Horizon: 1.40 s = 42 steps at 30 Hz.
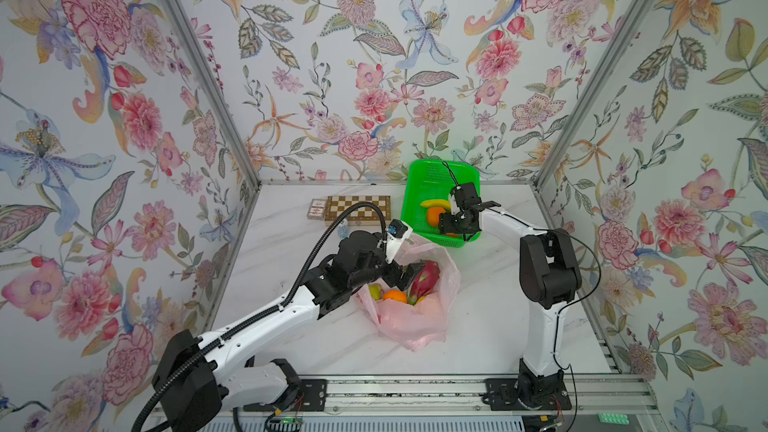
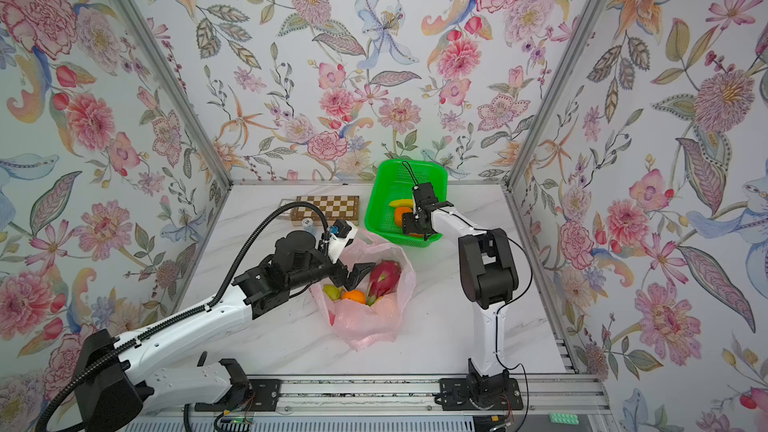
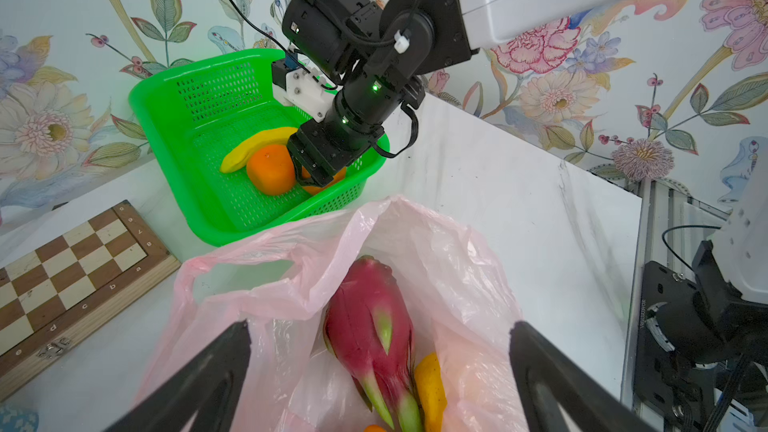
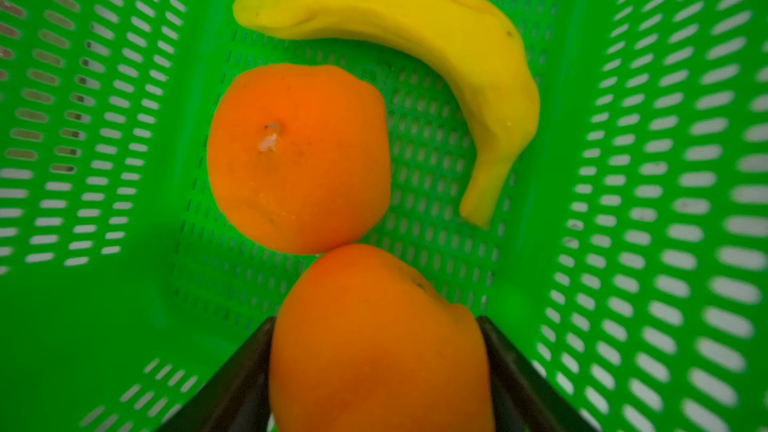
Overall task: Untie the knot of the plastic bag and take out the fruit
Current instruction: 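Carry the orange with the right gripper to the green basket and release it, then move the right gripper back toward the bag while the left holds the rim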
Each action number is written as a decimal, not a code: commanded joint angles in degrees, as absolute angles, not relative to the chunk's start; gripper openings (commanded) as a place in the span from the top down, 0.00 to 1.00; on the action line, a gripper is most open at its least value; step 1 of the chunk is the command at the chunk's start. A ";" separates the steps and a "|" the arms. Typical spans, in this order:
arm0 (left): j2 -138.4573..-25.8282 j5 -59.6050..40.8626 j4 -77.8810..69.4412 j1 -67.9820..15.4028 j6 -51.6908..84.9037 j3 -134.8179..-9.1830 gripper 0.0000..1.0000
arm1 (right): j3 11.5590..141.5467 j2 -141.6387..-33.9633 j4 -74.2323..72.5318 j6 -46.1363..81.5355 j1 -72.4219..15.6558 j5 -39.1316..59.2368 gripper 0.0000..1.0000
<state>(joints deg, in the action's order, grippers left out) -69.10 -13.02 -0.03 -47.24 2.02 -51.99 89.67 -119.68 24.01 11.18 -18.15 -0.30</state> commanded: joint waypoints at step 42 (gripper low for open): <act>-79.52 1.92 4.54 -56.87 20.91 -52.50 0.41 | 42.64 -56.12 22.04 36.95 -30.87 8.28 0.01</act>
